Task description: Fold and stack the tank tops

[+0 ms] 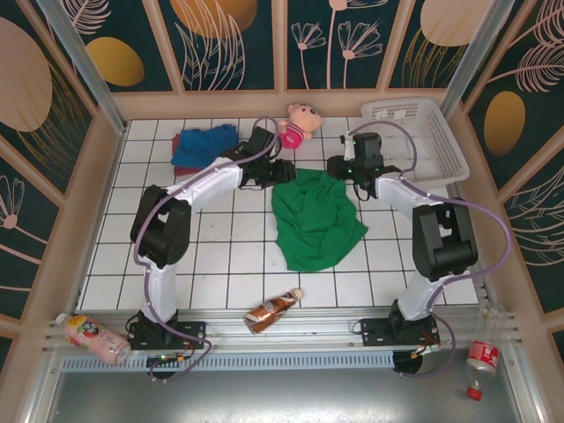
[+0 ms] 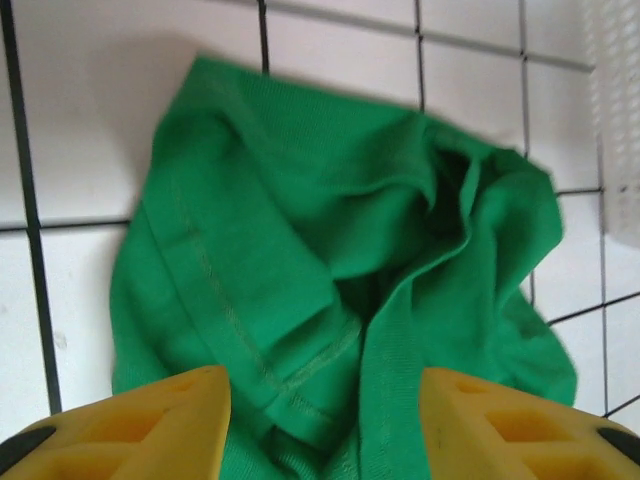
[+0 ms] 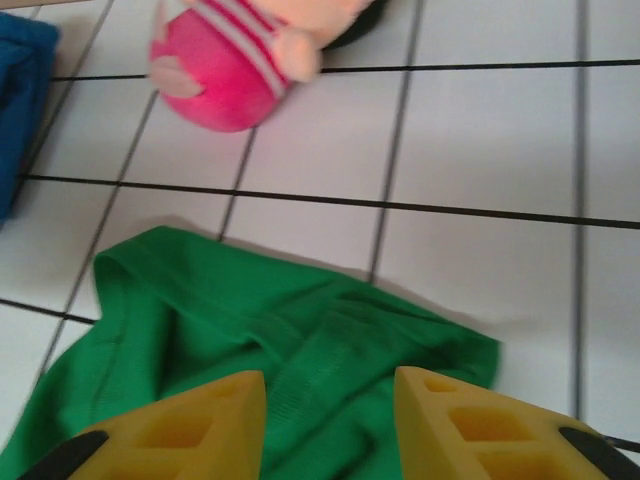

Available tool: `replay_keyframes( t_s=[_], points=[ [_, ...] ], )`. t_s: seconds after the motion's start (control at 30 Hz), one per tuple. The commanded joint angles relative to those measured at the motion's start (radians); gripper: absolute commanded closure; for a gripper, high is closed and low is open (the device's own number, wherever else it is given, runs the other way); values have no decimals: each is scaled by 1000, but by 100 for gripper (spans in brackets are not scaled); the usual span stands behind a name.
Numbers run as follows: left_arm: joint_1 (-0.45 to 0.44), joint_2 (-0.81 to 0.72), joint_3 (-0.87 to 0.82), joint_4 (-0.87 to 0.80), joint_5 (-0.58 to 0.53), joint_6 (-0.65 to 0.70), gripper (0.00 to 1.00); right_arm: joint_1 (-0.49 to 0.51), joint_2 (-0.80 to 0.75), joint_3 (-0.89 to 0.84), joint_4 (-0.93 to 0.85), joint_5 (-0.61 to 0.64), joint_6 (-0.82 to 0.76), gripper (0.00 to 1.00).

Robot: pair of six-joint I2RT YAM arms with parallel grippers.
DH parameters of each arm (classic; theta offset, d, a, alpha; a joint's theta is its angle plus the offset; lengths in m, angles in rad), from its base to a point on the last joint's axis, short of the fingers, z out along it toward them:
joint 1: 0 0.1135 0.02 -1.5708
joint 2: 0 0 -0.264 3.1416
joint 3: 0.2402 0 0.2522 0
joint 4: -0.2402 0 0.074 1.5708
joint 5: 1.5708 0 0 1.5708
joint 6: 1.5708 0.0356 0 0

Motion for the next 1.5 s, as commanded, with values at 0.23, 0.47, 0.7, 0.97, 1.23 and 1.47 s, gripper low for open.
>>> replay_keyframes(
  t_s=[0.23,0.47,0.7,0.97,1.23,1.47],
  points=[
    [-15,68,-43,72,54,-60,51,15,293,247,-59,8,-49,60],
    [-36,129,10,-5,47,-54,53,16,371,296,-140,21,-79,67],
    [-68,144,0,5,52,-78,52,12,328,212,-137,36,-85,82],
    [-91,142,-30,-31,20,-82,51,-5,263,161,-132,36,-80,87],
    [-97,178,-2,-33,-15,-105,54,-17,209,108,-96,28,-66,95],
    [-97,205,60,-21,-42,-126,63,-19,172,82,-86,21,-64,97]
  ],
)
